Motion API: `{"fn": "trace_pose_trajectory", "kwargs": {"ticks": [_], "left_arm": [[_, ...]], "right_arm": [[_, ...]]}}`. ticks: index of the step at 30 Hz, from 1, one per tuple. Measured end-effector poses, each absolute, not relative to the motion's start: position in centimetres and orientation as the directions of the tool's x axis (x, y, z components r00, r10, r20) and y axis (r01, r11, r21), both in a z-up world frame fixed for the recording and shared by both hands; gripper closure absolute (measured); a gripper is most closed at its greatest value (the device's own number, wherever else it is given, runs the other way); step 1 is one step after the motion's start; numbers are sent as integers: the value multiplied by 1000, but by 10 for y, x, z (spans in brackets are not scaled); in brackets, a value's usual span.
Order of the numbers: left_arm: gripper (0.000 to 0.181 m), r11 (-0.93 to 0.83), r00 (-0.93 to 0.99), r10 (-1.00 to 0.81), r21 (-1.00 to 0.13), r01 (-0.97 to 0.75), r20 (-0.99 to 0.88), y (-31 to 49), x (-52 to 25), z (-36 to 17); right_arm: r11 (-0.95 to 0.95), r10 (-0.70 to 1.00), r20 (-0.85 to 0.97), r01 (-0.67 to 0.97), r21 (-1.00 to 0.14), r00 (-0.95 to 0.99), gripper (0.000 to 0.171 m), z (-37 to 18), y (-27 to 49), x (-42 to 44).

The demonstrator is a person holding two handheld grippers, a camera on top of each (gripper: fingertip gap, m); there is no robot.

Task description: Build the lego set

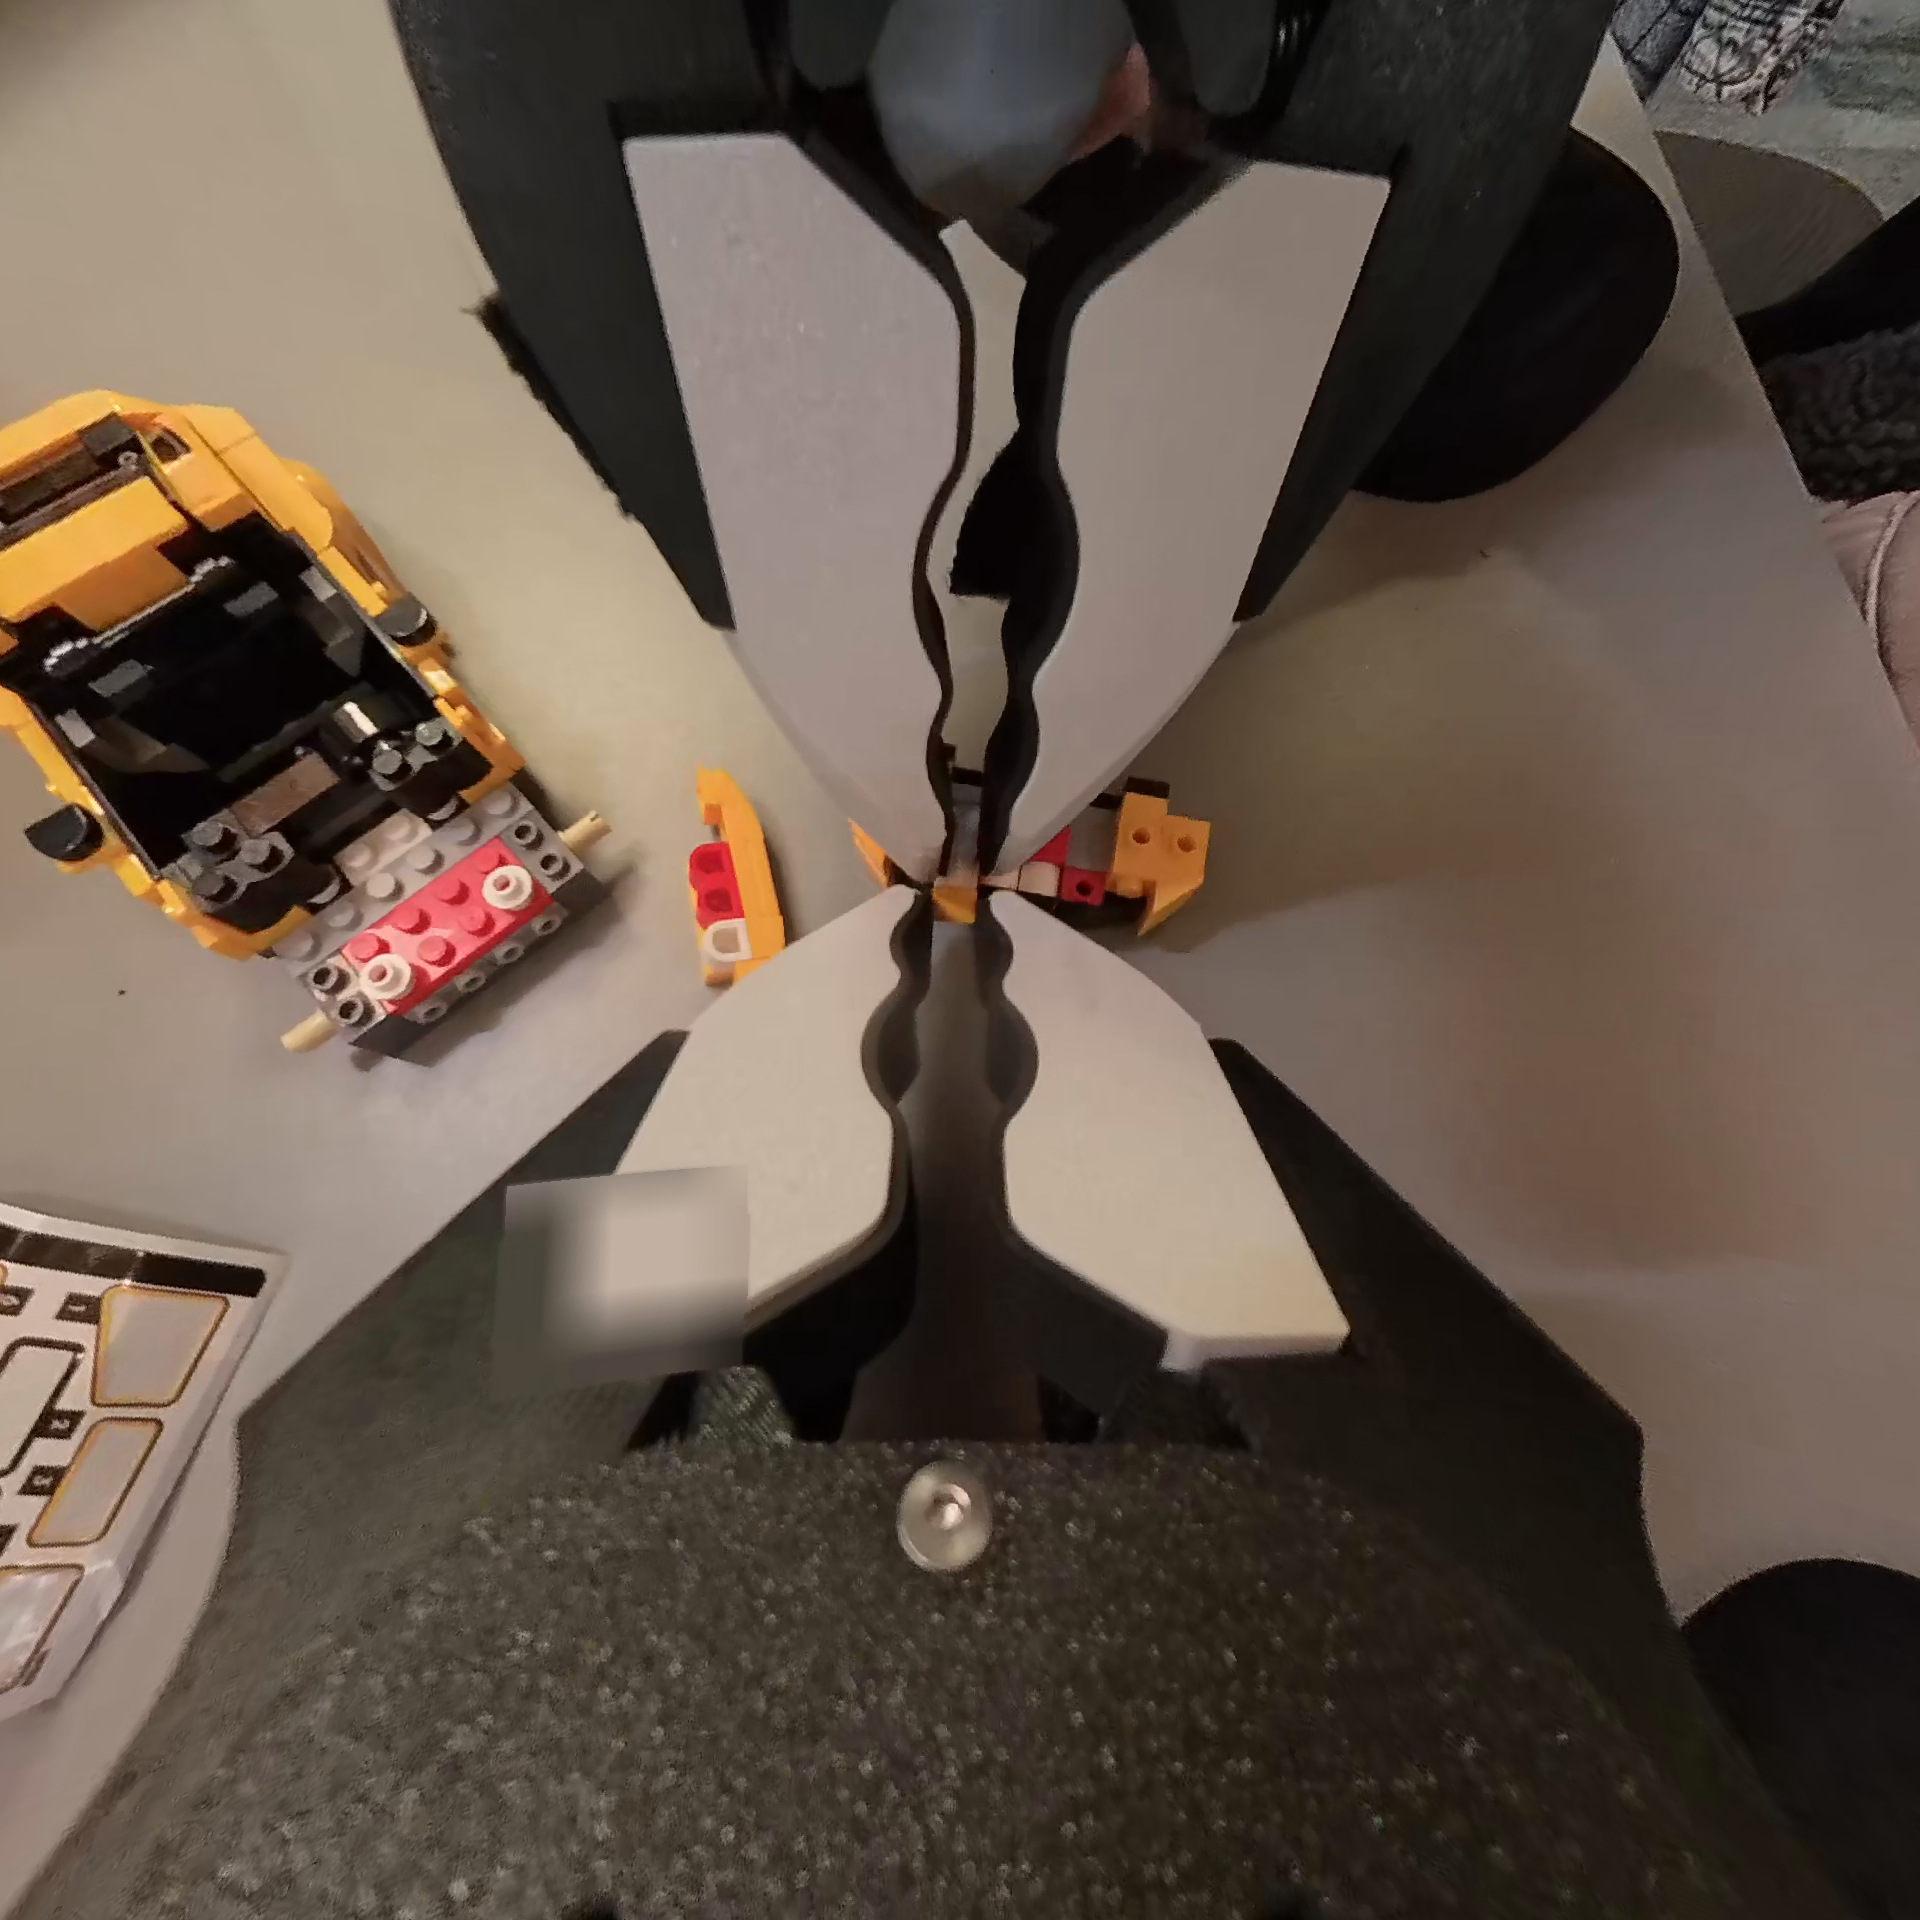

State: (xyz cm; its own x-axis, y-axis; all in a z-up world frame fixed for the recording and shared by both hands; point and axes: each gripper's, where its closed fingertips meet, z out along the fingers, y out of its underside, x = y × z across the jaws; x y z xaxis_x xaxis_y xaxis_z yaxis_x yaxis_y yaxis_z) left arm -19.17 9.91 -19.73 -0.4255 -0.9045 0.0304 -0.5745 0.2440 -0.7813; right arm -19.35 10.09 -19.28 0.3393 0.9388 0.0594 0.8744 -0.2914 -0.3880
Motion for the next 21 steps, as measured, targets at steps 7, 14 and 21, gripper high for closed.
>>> {"fn": "trace_pose_trajectory", "kwargs": {"ticks": [7, 14, 21], "left_arm": [[173, 207, -423, -903, -792, -574, 71, 99, -190, -196], [173, 226, -451, -890, -791, -568, 70, 101, -189, -188], [173, 295, -547, -833, -768, -568, 84, 103, -194, -191]], "right_arm": [[-363, 917, 7, 842, -399, 398, 168, -191, 101, -193], [-384, 903, 3, 812, -440, 429, 163, -182, 103, -190], [-383, 902, 55, 851, -360, 429, 150, -199, 97, -169]]}}
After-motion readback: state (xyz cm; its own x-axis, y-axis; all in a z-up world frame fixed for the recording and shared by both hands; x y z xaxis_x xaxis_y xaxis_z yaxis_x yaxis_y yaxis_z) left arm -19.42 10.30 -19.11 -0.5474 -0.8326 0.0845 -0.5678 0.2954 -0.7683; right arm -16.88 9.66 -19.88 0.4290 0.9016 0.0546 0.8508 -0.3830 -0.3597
